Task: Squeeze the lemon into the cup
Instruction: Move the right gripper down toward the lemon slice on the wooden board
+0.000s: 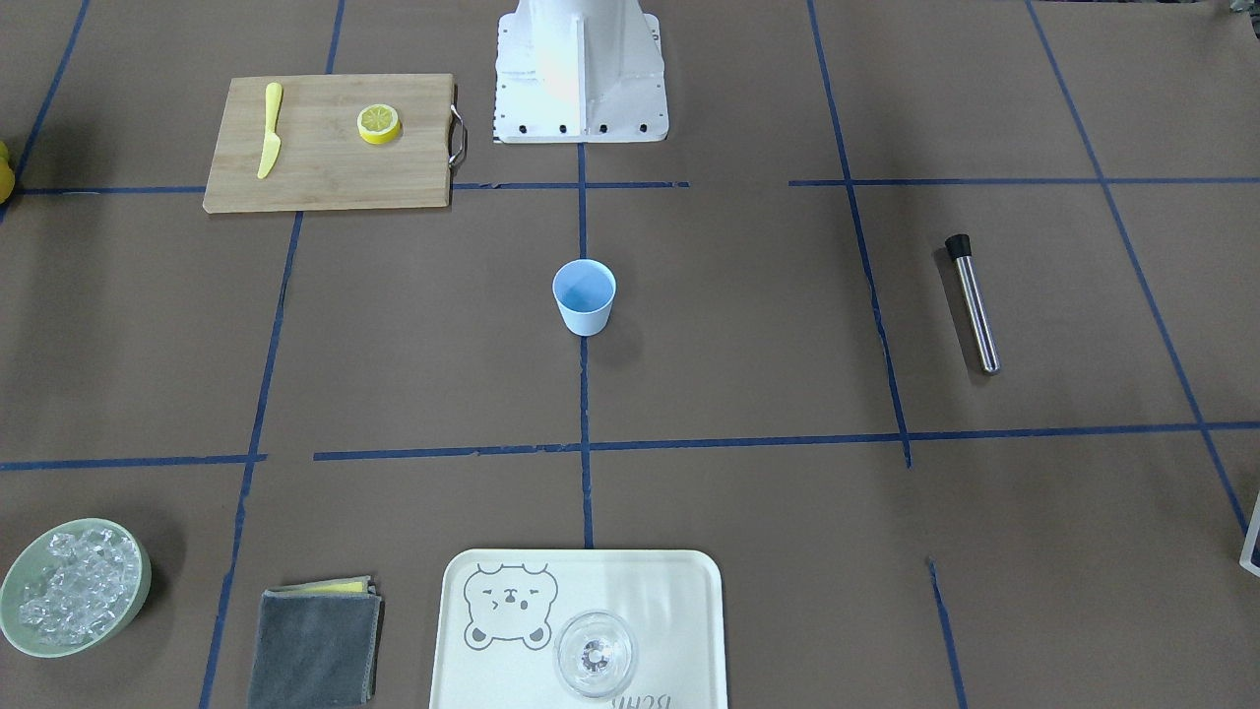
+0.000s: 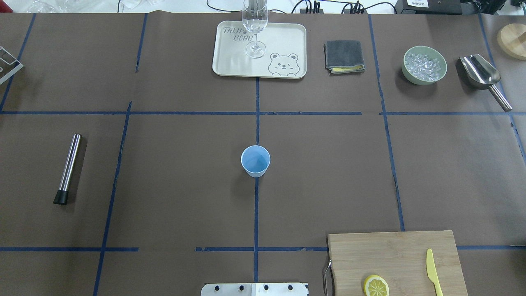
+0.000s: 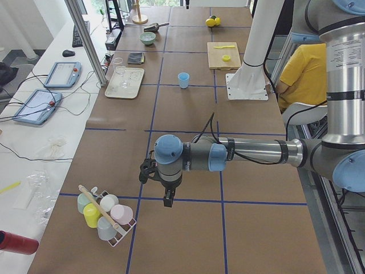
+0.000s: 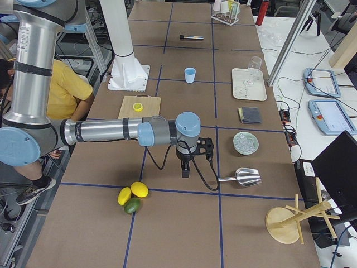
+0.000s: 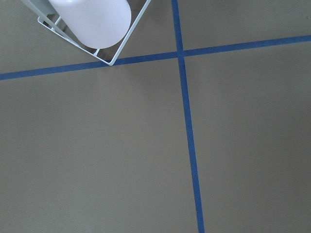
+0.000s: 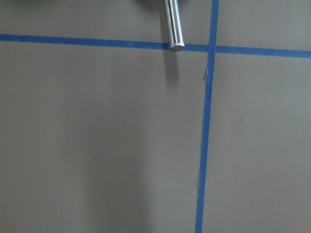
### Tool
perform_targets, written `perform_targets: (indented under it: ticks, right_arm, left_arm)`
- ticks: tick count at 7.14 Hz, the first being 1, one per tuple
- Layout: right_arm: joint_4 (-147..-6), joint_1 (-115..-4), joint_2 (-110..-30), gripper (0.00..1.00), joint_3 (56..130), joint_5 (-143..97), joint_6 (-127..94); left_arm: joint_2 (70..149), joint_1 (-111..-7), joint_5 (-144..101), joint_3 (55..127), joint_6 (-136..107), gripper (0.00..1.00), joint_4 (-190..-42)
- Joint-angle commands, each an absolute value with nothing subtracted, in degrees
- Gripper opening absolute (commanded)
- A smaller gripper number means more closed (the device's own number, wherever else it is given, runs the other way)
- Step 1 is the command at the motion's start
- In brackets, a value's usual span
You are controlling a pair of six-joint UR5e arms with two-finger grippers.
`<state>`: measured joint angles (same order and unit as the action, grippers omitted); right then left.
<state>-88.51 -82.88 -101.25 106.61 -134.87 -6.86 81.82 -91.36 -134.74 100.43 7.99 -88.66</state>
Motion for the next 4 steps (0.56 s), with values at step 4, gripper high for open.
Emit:
perform_targets:
  ticks: [4]
  right_arm:
    - [-88.59, -82.88, -101.42, 1.00, 106.44, -135.00, -6.86]
  left_arm:
    - [81.83, -91.32, -134.65, 101.69, 8.09, 1.00, -88.59]
